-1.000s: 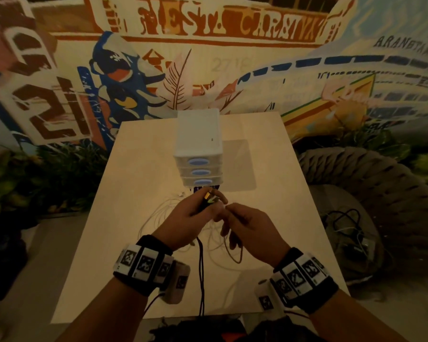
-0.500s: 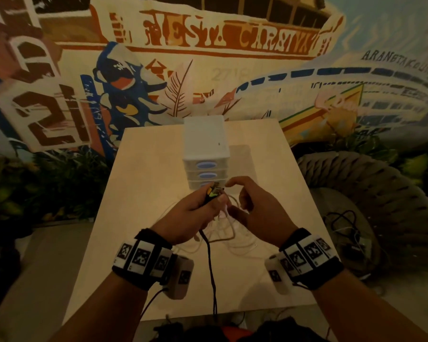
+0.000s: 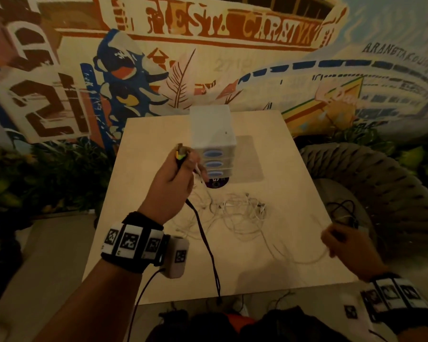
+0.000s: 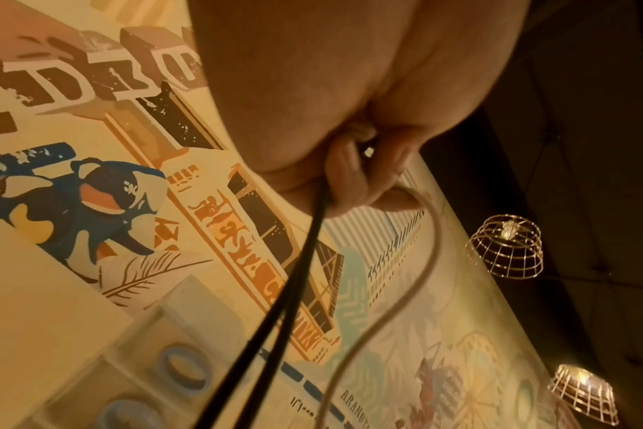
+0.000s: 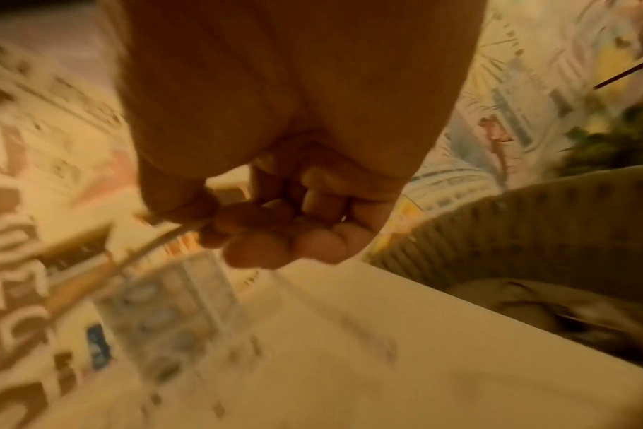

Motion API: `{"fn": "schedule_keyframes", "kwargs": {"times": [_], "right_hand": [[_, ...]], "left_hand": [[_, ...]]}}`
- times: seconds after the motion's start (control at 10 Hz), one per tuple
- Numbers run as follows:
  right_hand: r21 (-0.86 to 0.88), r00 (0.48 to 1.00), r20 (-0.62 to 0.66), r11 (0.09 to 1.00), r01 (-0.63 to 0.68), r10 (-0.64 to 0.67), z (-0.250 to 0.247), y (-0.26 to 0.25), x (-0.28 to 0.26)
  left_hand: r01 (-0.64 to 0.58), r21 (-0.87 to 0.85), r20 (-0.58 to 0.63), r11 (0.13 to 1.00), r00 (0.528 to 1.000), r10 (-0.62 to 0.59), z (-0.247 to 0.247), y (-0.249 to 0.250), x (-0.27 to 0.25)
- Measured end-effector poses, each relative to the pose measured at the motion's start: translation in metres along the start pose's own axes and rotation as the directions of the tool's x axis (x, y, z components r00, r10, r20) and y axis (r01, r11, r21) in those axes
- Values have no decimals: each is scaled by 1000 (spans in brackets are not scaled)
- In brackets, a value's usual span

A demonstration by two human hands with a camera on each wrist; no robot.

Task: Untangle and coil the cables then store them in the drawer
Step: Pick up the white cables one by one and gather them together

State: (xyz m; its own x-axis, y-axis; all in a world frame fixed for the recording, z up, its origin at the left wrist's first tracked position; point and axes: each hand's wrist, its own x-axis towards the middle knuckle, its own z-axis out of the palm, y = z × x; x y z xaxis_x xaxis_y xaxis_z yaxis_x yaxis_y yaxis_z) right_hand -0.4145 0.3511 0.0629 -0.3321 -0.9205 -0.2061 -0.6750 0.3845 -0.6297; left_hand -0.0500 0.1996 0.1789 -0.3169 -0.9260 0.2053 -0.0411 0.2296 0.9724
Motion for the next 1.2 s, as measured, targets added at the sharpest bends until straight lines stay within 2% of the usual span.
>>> {"fn": "schedule_keyframes", "kwargs": {"times": [0.1,0.2,0.3,0.4,0.5,0.6,0.7,0.8,0.9,1.0,1.1,1.2], "right_hand": [[-179,922,298,963,-201,248,18,58,-44],[-247,845,449,949,-196,291,38,85,-71],[-276,842,528,960,42,114,85,225,-169],[-151,849,510,986,-68,137,60,214,-126],[-136,847,531,989,62,20,13,216,-103],[-219,859,512,970,106,21,32,32,-45],[-23,941,292,983,183,-169,4,-85,-34],[300,874,231,886,353,-427,-6,-176,-31],[513,773,328,789,337,-543,12,-226,-33],[621,787,336,750,228,-517,37,-240,-35],[633,825,300,747,204,-480,49,-230,-34],[557,832,346,808,190,-434,66,-209,-24]], "left_hand": [[-76,-37,-79,996,994,73,-3,13,2],[-132,-49,-157,990,980,123,-4,25,5],[-169,-81,-133,982,979,157,-2,35,6],[-173,-74,-45,982,984,170,2,41,2],[-152,-101,74,983,984,160,9,46,-3],[-120,-90,160,989,978,133,17,52,-8],[-140,-53,254,989,956,149,25,59,-13],[-140,-62,282,988,947,151,32,60,-15],[-144,-32,267,989,952,147,35,61,-13],[-122,-45,258,991,957,130,28,59,-8],[-37,-132,295,990,953,75,22,52,-6],[-1,-221,245,975,968,56,18,45,2]]}}
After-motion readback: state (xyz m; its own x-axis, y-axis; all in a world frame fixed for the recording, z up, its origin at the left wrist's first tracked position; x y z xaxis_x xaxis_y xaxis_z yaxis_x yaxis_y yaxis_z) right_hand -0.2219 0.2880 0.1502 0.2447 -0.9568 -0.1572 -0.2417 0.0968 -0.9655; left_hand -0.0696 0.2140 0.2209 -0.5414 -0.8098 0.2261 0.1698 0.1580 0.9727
